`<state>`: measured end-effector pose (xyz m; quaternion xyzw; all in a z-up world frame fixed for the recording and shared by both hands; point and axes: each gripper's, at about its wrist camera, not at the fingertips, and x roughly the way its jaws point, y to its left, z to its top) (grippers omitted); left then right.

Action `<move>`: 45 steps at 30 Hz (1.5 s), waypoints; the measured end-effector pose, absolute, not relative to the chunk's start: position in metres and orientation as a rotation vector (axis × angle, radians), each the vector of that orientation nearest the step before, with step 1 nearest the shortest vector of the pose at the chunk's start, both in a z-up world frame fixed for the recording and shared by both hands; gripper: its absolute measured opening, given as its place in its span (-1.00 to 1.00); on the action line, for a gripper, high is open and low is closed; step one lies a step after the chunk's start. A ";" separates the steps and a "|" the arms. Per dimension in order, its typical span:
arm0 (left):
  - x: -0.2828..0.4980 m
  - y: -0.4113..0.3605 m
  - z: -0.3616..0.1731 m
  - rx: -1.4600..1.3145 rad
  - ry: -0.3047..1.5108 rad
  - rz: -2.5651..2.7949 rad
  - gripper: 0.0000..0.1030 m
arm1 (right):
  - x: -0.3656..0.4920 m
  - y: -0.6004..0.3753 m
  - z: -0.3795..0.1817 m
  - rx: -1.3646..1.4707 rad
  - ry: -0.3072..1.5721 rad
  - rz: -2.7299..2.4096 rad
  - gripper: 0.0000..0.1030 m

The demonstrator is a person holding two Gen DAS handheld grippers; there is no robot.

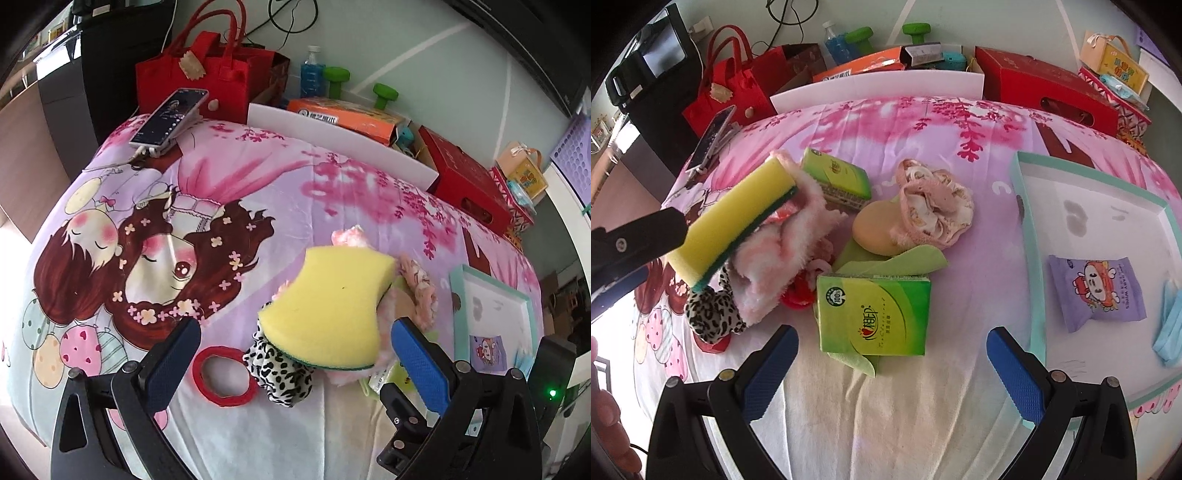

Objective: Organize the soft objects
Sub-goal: 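Grasp the yellow sponge with the left gripper while the right gripper grasps the green tissue pack, then carry the sponge and tissue pack into the white tray and open both grippers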

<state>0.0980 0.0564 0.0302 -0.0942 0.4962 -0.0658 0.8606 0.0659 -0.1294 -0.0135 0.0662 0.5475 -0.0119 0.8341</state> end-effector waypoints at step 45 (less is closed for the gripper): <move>0.108 0.052 0.016 -0.307 1.074 -0.196 0.28 | 0.077 -0.126 -0.033 0.217 1.172 0.025 0.29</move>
